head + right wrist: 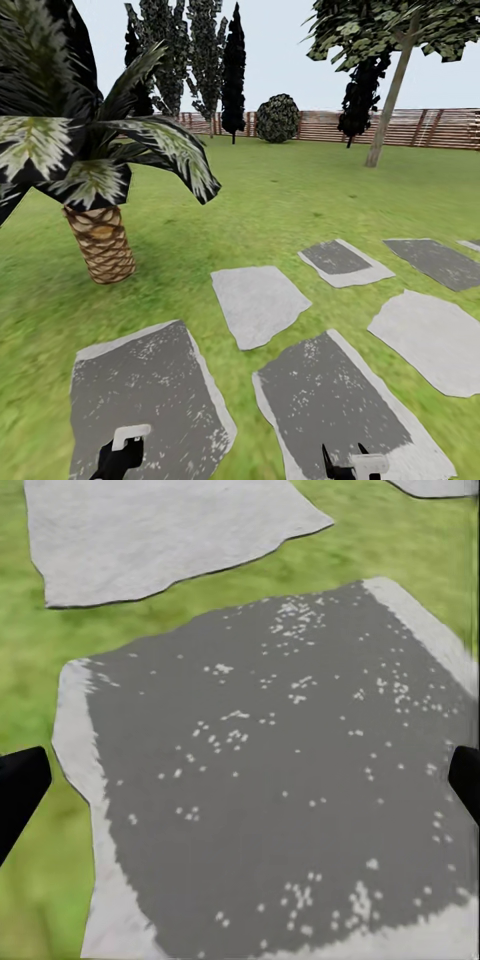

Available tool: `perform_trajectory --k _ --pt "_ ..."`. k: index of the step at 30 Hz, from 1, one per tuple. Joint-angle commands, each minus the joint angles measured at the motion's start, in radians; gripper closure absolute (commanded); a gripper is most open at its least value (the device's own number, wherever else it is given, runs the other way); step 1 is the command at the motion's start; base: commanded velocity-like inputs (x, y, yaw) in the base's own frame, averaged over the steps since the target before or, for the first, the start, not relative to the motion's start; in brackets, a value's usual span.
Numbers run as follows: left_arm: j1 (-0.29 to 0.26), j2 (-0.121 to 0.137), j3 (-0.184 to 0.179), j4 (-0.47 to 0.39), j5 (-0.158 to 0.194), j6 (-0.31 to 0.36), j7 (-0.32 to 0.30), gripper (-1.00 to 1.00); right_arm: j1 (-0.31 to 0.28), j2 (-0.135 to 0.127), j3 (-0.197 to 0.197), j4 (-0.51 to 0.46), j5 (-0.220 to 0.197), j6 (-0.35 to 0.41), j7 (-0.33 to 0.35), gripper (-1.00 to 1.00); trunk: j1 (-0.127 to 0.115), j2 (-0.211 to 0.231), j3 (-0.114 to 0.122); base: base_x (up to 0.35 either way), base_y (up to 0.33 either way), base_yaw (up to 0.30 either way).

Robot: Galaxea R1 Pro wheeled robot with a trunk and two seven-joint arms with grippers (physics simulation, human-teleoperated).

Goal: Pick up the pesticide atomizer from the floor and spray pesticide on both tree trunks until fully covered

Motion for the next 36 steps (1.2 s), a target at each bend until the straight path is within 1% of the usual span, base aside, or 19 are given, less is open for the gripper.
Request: perform_trajectory --k 1,10,16,36 --pt "0.0 0.0 0.0 0.0 0.004 -0.003 0.001 1.0 -0.001 0.0 0.0 0.001 0.0 -0.002 0.002 -1.0 0.0 0.0 -0.001 0.239 -0.173 -0.3" --pt "0.0 0.0 0.0 0.001 0.004 -0.003 0.001 1.0 -0.001 0.0 0.0 0.001 0.0 -0.001 0.002 -1.0 0.0 0.0 0.003 0.224 -0.186 -0.298" --pt "0.0 0.0 0.0 0.001 0.004 -0.003 0.001 1.0 -0.001 0.0 0.0 0.001 0.0 -0.001 0.002 -1.0 0.0 0.0 0.008 0.072 -0.227 -0.278" --pt "0.0 0.002 0.001 -0.001 0.005 -0.002 0.001 1.0 -0.001 -0.002 0.0 0.001 0.0 -0.001 0.002 -1.0 0.0 0.0 0.03 0.011 -0.011 -0.254"
